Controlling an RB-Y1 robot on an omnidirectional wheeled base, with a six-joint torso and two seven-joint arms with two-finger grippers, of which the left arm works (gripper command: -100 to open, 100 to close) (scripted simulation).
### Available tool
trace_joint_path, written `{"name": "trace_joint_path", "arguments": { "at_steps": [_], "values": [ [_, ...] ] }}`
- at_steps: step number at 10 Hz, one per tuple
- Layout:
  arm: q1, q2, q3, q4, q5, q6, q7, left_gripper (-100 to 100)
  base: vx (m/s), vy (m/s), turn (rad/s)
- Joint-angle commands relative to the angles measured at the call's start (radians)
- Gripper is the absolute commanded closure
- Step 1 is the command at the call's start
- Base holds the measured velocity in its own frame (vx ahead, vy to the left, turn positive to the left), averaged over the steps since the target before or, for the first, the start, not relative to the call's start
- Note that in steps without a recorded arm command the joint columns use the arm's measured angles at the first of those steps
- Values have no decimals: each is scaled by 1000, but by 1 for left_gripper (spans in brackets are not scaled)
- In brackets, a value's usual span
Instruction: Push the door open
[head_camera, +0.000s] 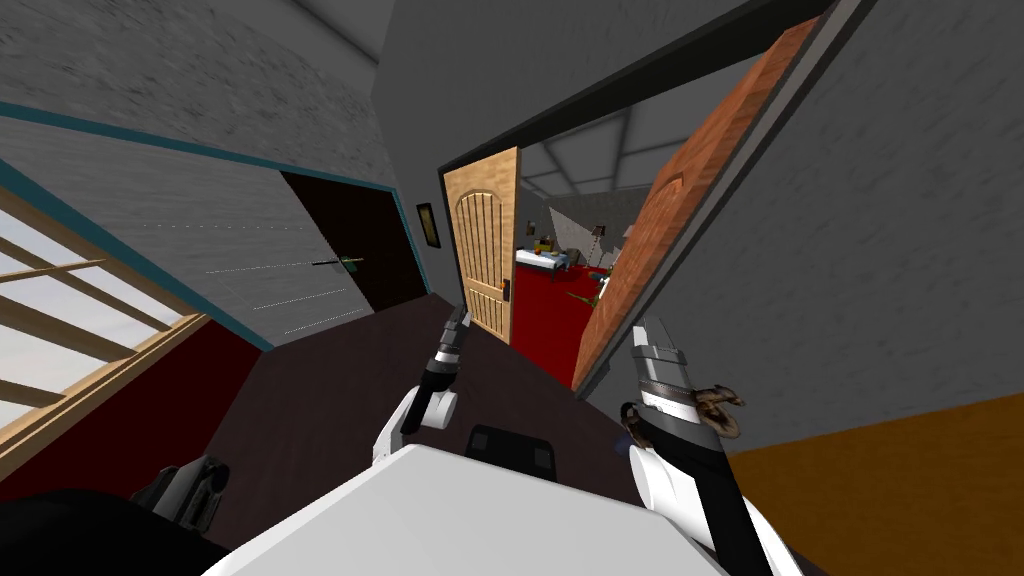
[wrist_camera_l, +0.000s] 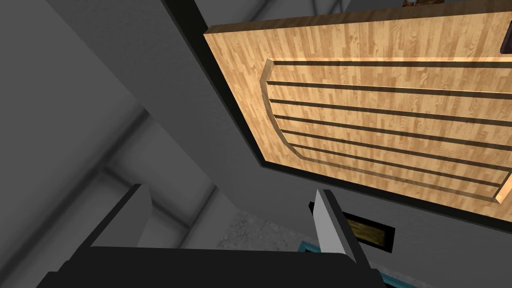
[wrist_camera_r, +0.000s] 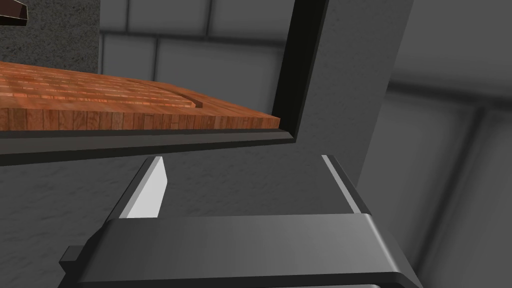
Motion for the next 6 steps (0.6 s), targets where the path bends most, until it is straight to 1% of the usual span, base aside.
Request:
{"name": "trace_joint_path", "arguments": {
  "at_steps": [1, 2, 3, 4, 5, 6],
  "values": [
    [-34, 9, 0, 50, 6, 0, 11, -100, 95, 79, -25],
    [-55, 12, -3, 76, 7, 1, 15, -100, 88, 108, -26],
    [-55, 12, -3, 86, 7, 1, 15, -100, 61, 69, -17],
    [-76, 14, -7, 118, 8, 3, 19, -100, 51, 48, -12],
    [-99, 16, -11, 141, 10, 4, 23, -100, 68, 68, -25],
    [-99, 16, -11, 153, 10, 4, 23, -100, 55, 51, -15]
  ]
}}
